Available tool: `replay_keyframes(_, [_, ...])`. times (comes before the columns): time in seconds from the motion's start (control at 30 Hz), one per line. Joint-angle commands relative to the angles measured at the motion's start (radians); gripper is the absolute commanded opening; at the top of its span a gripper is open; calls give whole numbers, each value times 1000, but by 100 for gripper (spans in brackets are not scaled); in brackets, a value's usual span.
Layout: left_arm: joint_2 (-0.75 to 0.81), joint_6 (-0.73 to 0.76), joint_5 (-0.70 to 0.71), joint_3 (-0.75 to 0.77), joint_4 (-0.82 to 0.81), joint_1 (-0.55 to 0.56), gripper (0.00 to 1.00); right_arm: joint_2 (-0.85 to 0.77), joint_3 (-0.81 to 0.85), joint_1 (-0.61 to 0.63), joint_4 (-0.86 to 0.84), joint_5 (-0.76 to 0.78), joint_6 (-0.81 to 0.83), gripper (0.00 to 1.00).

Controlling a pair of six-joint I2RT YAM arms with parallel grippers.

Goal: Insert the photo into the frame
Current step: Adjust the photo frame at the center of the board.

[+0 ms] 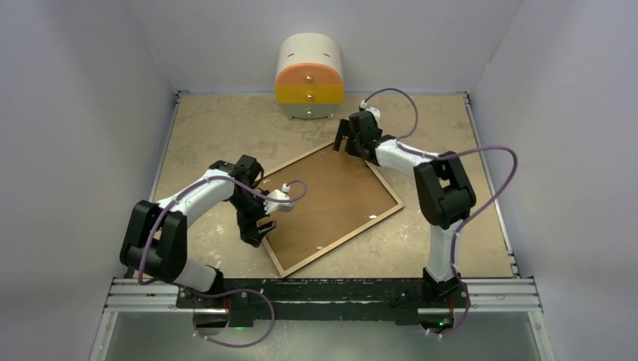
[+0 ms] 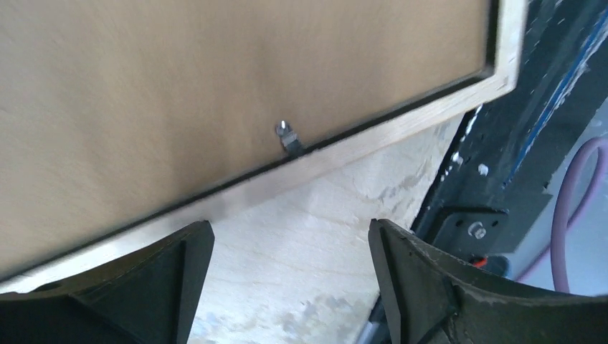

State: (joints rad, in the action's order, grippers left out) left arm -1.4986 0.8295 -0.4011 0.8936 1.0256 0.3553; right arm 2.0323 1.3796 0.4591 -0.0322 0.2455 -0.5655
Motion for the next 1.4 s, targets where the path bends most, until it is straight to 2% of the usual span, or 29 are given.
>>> replay_keyframes(0.0, [93,230,-158,104,17,6,85,-226,-98,37,114,-131,-70,99])
replay_keyframes(0.07, [99,251,-110,151,47,-36,86,-325,-168,15,127,-91,-63,99])
replay_keyframes(0.17, [60,186,-75,254,-82,-207,86,-488,-305,13,117,-41,-74,99])
replay_keyframes(0.3, [-115,57,-39,426,-240,-363,82,-633,-446,13,179,-119,-129,99])
replay_keyframes(0.4, [-249,-46,-11,519,-349,-424,78,-754,-591,13,170,-226,-185,99])
replay_keyframes(0.53, [-376,-123,41,542,-442,-431,77,-890,-723,13,211,-298,-228,99])
replay_keyframes(0.63, [-407,-146,39,512,-475,-431,75,-966,-786,13,263,-380,-263,99])
replay_keyframes(0.77, [-412,-129,24,436,-497,-417,74,-1013,-859,13,242,-446,-311,99])
replay_keyframes(1.07, [-350,-65,-10,263,-453,-363,71,-898,-832,13,300,-488,-229,99])
replay_keyframes(1.2, [-307,-28,-33,205,-416,-363,70,-856,-860,8,215,-473,-236,99])
replay_keyframes(1.37, [-238,11,-67,121,-364,-302,68,-783,-796,-51,137,-470,-180,99])
